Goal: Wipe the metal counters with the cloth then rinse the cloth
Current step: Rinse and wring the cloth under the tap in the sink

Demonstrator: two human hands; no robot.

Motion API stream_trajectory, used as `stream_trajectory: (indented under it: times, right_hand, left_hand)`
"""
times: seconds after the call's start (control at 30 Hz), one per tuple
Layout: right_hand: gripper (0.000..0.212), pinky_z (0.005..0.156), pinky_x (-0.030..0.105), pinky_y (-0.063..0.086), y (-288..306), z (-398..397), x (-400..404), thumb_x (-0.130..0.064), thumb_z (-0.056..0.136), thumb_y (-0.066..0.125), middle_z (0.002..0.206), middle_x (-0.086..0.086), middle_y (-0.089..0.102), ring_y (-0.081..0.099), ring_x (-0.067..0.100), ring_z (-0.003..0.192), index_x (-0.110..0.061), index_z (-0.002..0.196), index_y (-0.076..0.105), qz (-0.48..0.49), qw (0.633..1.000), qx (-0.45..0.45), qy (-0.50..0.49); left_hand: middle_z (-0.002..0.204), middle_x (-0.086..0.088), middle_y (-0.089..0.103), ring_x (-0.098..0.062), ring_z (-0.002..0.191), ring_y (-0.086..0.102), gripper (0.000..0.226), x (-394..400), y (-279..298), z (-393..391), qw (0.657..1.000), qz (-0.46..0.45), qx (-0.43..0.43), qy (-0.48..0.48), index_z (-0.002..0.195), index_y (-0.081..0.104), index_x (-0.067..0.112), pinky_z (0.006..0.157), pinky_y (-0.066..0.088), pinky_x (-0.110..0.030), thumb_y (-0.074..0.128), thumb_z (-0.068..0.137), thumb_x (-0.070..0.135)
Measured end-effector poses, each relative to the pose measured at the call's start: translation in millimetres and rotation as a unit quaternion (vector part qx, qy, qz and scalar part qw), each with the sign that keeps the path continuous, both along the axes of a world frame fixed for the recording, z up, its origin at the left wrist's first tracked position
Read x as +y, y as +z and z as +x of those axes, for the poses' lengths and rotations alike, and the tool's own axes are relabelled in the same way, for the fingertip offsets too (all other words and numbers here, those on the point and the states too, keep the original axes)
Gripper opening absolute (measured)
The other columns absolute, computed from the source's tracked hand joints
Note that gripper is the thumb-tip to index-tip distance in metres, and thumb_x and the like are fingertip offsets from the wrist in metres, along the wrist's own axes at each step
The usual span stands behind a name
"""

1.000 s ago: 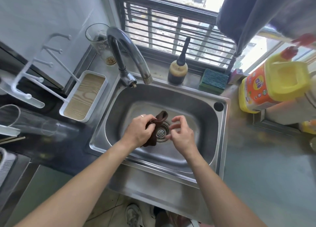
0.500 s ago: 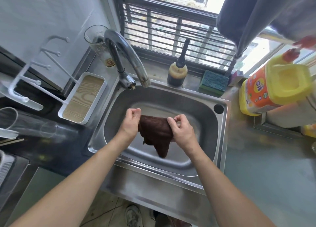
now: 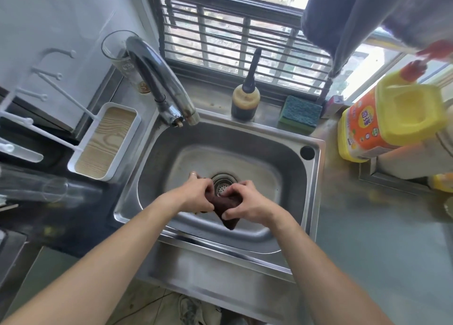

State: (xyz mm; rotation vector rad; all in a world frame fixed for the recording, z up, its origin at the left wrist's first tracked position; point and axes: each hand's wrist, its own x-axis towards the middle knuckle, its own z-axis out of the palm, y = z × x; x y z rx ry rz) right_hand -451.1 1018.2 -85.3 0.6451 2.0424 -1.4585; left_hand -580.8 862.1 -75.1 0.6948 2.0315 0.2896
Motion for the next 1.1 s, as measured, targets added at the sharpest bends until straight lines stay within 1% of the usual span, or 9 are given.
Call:
stream_trajectory:
  times: [0.1, 0.2, 0.33, 0.47, 0.57, 0.73, 0.87, 1.0, 1.1]
  right_hand:
    - [0.021, 0.075, 0.014, 0.045, 5, 1, 15, -0.025, 0.077, 0.084, 0.100, 0.001, 0.061, 0.059, 0.021, 0.105, -0.020, 0.097, 0.079, 0.111, 0.992, 0.052, -0.004]
    - [0.017, 0.089, 0.027, 0.046, 14, 19, 40, -0.041, 0.074, 0.077, 0.101, -0.004, 0.060, 0.056, 0.013, 0.101, -0.026, 0.082, 0.073, 0.093, 0.986, 0.089, -0.110]
    - [0.027, 0.068, 0.024, 0.053, 32, 45, 66, -0.032, 0.077, 0.071, 0.094, 0.002, 0.067, 0.063, 0.010, 0.078, -0.024, 0.099, 0.058, -0.009, 0.918, 0.154, -0.364]
    - [0.020, 0.087, 0.036, 0.058, 37, 74, 100, -0.035, 0.079, 0.072, 0.091, -0.006, 0.072, 0.068, 0.016, 0.090, -0.027, 0.097, 0.069, 0.109, 0.848, 0.156, -0.495]
    - [0.031, 0.088, 0.017, 0.051, 34, 102, 123, -0.018, 0.090, 0.073, 0.106, -0.003, 0.071, 0.067, 0.017, 0.102, -0.015, 0.121, 0.071, 0.157, 0.804, 0.130, -0.559]
    - [0.041, 0.093, 0.030, 0.051, 26, 134, 147, -0.028, 0.090, 0.076, 0.114, 0.005, 0.070, 0.068, 0.024, 0.108, -0.012, 0.123, 0.061, 0.217, 0.730, 0.108, -0.639]
    - [0.058, 0.103, 0.040, 0.049, 16, 150, 160, -0.037, 0.085, 0.078, 0.130, 0.014, 0.060, 0.058, 0.032, 0.121, -0.007, 0.130, 0.056, 0.301, 0.745, 0.054, -0.594]
    - [0.041, 0.094, 0.038, 0.048, 5, 158, 157, -0.028, 0.086, 0.077, 0.121, 0.016, 0.060, 0.058, 0.034, 0.113, -0.009, 0.119, 0.064, 0.357, 0.770, 0.048, -0.527]
    - [0.038, 0.091, 0.035, 0.047, 1, 159, 157, -0.026, 0.088, 0.077, 0.119, 0.016, 0.062, 0.060, 0.033, 0.109, -0.010, 0.120, 0.064, 0.360, 0.777, 0.051, -0.514]
  left_hand:
    - [0.092, -0.010, 0.062, -0.024, 0.092, 0.059, 0.020, 12, 5, -6, 0.998, 0.030, 0.047, 0.017, 0.065, 0.064, 0.023, 0.067, 0.048, -0.028, 0.062, 0.060, 0.042]
    - [0.072, -0.003, 0.063, -0.012, 0.065, 0.058, 0.028, 33, 20, -2, 0.988, 0.124, 0.021, 0.087, 0.068, 0.061, 0.010, 0.063, 0.047, -0.030, 0.059, 0.064, 0.037]
    - [0.075, 0.009, 0.068, -0.011, 0.069, 0.062, 0.016, 75, 33, 20, 0.959, 0.242, -0.017, 0.144, 0.085, 0.061, 0.022, 0.069, 0.051, -0.030, 0.063, 0.072, 0.032]
    - [0.087, -0.003, 0.074, -0.018, 0.076, 0.070, 0.022, 127, 36, 56, 0.937, 0.281, -0.065, 0.196, 0.095, 0.066, 0.023, 0.076, 0.060, -0.040, 0.075, 0.075, 0.029]
    - [0.089, -0.012, 0.075, -0.032, 0.084, 0.074, 0.024, 161, 35, 90, 0.923, 0.264, -0.137, 0.245, 0.094, 0.072, 0.019, 0.075, 0.061, -0.054, 0.081, 0.072, 0.024]
    - [0.093, -0.006, 0.073, -0.017, 0.078, 0.071, 0.035, 205, 26, 132, 0.908, 0.252, -0.139, 0.303, 0.105, 0.066, 0.016, 0.072, 0.061, -0.036, 0.084, 0.077, 0.025]
    - [0.116, -0.006, 0.054, -0.022, 0.097, 0.058, 0.051, 213, 18, 141, 0.955, 0.257, 0.081, 0.124, 0.124, 0.051, 0.015, 0.090, 0.051, -0.036, 0.077, 0.081, 0.019]
    - [0.128, -0.005, 0.052, -0.027, 0.118, 0.047, 0.057, 206, 14, 152, 0.881, 0.355, 0.263, -0.169, 0.129, 0.059, 0.018, 0.093, 0.048, -0.040, 0.063, 0.072, 0.012]
    - [0.137, -0.003, 0.052, -0.027, 0.128, 0.045, 0.069, 206, 5, 158, 0.880, 0.276, 0.307, -0.236, 0.138, 0.055, 0.016, 0.093, 0.048, -0.041, 0.064, 0.070, 0.019]
